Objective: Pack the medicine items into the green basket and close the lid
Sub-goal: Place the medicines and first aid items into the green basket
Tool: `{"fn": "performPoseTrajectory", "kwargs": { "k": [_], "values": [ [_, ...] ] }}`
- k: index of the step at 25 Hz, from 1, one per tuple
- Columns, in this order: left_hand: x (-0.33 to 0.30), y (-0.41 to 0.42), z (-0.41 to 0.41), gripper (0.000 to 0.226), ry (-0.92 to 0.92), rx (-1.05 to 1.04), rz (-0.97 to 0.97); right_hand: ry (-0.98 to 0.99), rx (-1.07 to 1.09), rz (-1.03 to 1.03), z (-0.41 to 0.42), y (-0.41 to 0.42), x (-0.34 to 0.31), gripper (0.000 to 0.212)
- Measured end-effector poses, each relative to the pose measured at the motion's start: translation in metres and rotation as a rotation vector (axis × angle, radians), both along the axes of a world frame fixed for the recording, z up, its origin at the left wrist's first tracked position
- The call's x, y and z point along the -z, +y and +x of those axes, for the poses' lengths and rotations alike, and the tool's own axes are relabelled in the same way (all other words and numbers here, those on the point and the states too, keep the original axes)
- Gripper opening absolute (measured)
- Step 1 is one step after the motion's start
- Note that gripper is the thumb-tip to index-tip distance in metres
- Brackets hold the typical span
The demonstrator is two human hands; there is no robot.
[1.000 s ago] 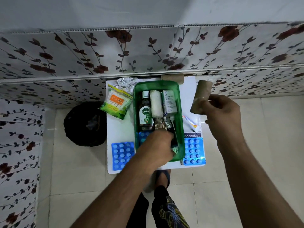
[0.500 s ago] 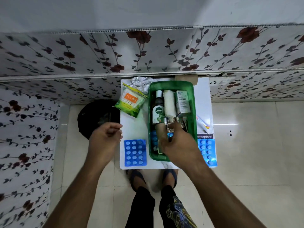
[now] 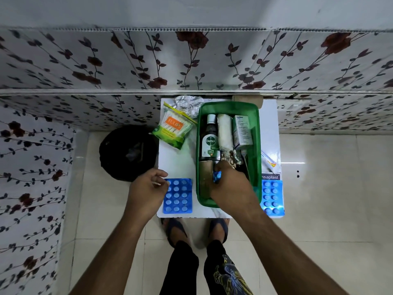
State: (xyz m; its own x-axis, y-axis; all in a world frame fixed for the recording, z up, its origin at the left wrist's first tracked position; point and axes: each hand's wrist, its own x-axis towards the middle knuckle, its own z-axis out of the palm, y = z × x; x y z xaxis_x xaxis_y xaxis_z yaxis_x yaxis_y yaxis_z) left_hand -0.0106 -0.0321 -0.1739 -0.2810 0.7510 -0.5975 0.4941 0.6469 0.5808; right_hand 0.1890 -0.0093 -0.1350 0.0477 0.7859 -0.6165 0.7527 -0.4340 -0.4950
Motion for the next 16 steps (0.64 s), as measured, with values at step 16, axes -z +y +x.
{"fn": "performPoseTrajectory", "kwargs": {
  "k": [16],
  "values": [
    [0.015, -0.010, 0.011, 0.052, 0.249, 0.265, 0.008, -0.295, 0.099, 0.093, 0.111, 0.036, 0.045, 0.029]
  ]
}}
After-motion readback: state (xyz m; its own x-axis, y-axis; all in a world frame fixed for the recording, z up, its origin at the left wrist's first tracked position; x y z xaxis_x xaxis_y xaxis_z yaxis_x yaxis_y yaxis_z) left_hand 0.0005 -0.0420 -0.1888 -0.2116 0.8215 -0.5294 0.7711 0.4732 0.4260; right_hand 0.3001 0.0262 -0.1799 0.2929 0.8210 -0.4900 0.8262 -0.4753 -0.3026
